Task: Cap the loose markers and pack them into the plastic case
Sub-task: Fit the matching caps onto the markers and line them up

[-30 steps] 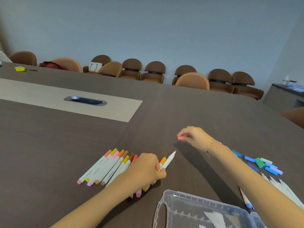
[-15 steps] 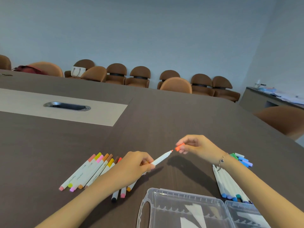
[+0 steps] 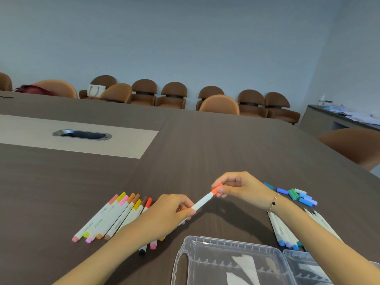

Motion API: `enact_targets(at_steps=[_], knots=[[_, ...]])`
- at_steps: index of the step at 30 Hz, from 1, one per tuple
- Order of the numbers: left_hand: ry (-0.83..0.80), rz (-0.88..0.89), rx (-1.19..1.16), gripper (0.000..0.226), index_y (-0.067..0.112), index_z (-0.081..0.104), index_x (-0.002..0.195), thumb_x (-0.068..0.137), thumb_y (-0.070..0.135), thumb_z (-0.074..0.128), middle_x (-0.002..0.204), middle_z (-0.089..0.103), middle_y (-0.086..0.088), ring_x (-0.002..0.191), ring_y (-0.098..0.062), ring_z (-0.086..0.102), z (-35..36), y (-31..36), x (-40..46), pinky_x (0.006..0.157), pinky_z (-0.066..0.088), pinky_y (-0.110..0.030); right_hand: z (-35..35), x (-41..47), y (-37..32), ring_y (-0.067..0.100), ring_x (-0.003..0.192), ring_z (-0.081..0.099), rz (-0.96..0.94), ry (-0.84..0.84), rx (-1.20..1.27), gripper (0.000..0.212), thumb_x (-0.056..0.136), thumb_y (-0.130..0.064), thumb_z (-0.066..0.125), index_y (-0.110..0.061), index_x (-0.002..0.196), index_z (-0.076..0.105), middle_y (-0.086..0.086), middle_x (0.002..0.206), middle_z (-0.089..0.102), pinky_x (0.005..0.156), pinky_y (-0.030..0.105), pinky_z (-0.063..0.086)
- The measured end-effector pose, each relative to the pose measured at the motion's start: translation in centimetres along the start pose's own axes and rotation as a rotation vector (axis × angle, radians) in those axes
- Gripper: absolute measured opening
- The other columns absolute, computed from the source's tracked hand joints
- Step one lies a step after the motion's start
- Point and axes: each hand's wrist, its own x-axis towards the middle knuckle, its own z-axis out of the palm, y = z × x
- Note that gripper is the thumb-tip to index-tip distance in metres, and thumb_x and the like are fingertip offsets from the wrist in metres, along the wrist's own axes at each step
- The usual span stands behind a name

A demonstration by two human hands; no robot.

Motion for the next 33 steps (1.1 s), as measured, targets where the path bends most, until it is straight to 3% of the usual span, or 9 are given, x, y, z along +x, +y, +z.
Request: enact_targets(at_steps=[8, 12, 16, 18, 20, 24, 28, 31, 33], knots=[[0.120, -0.047, -0.053, 0.016, 0.031, 0.066, 0.093, 0.096, 0.031, 0.050, 0.076, 0.062, 0.015, 0.073, -0.008, 0.059, 0.2, -0.3, -0.7, 0.060, 0.044, -0.011, 1.3, 1.0, -1.6, 0.013, 0.075, 0.066, -0.065, -0.035, 0.076, 0.014, 0.089, -0.007, 0.060, -0.007, 0.095, 0.072, 0.004, 0.082, 0.071, 0.077, 0.023, 0.054], [0.059, -0.090, 0.004, 0.014, 0.031, 0.065, 0.091, 0.095, 0.032, 0.052, 0.075, 0.062, 0.017, 0.069, -0.003, 0.060, 0.5, -0.2, -1.1, 0.057, 0.040, -0.006, 1.8, 1.0, -1.2, 0.010, 0.075, 0.066, -0.038, -0.079, 0.045, 0.015, 0.088, -0.009, 0.061, -0.004, 0.099, 0.071, 0.001, 0.082, 0.070, 0.078, 0.022, 0.055], [0.068, -0.178, 0.189, 0.020, 0.022, 0.070, 0.091, 0.091, 0.038, 0.057, 0.075, 0.062, 0.007, 0.067, -0.007, 0.056, 0.6, 0.2, -0.7, 0.054, 0.039, -0.009, 1.4, 0.0, 0.1, 0.007, 0.112, 0.056, 0.032, -0.141, -0.307, 0.032, 0.092, -0.032, 0.056, -0.025, 0.123, 0.059, -0.006, 0.124, 0.059, 0.099, 0.025, 0.045], [0.111, -0.221, 0.298, 0.023, 0.019, 0.068, 0.092, 0.090, 0.040, 0.058, 0.077, 0.062, 0.004, 0.066, -0.008, 0.055, 0.9, 0.2, -0.7, 0.055, 0.039, -0.010, 0.2, -1.3, 0.4, 0.008, 0.127, 0.043, 0.058, -0.088, -0.444, 0.037, 0.093, -0.042, 0.050, -0.033, 0.129, 0.050, -0.010, 0.140, 0.043, 0.106, 0.026, 0.037], [0.116, -0.252, 0.380, 0.028, 0.017, 0.067, 0.092, 0.088, 0.044, 0.059, 0.084, 0.066, 0.000, 0.069, -0.008, 0.056, 1.5, 0.2, -0.8, 0.056, 0.038, -0.011, -1.6, -3.3, 0.7, 0.007, 0.131, 0.037, 0.066, -0.004, -0.474, 0.034, 0.094, -0.042, 0.047, -0.035, 0.127, 0.051, -0.012, 0.143, 0.037, 0.109, 0.027, 0.033], [0.220, -0.296, 0.474, 0.030, 0.020, 0.061, 0.092, 0.083, 0.049, 0.063, 0.097, 0.059, 0.002, 0.086, -0.010, 0.058, 2.0, -0.4, -0.7, 0.067, 0.041, -0.018, -5.0, -8.4, 1.7, 0.005, 0.125, 0.043, 0.087, 0.128, -0.502, 0.028, 0.094, -0.038, 0.048, -0.034, 0.120, 0.057, -0.013, 0.141, 0.037, 0.104, 0.024, 0.039], [0.270, -0.313, 0.569, 0.034, 0.019, 0.055, 0.080, 0.082, 0.052, 0.062, 0.088, 0.058, 0.002, 0.086, -0.014, 0.058, 2.2, -0.6, -0.3, 0.066, 0.040, -0.025, -8.7, -13.8, 2.4, -0.004, 0.122, 0.038, 0.123, 0.265, -0.474, 0.026, 0.095, -0.033, 0.049, -0.030, 0.119, 0.061, -0.019, 0.127, 0.041, 0.091, 0.007, 0.036], [0.271, -0.343, 0.544, 0.034, 0.020, 0.054, 0.079, 0.085, 0.052, 0.058, 0.083, 0.059, 0.004, 0.075, -0.011, 0.057, 2.6, -0.2, -0.1, 0.060, 0.038, -0.024, -11.5, -17.5, 3.7, -0.002, 0.112, 0.046, 0.198, 0.386, -0.471, 0.023, 0.095, -0.035, 0.047, -0.033, 0.114, 0.060, -0.018, 0.123, 0.048, 0.093, 0.015, 0.037], [0.276, -0.328, 0.492, 0.030, 0.020, 0.056, 0.079, 0.088, 0.049, 0.054, 0.084, 0.062, 0.002, 0.075, -0.012, 0.058, 2.7, 0.8, 0.3, 0.063, 0.042, -0.025, -12.9, -19.5, 5.0, 0.001, 0.105, 0.050, 0.263, 0.447, -0.460, 0.019, 0.096, -0.033, 0.047, -0.034, 0.111, 0.059, -0.017, 0.117, 0.053, 0.088, 0.015, 0.040]])
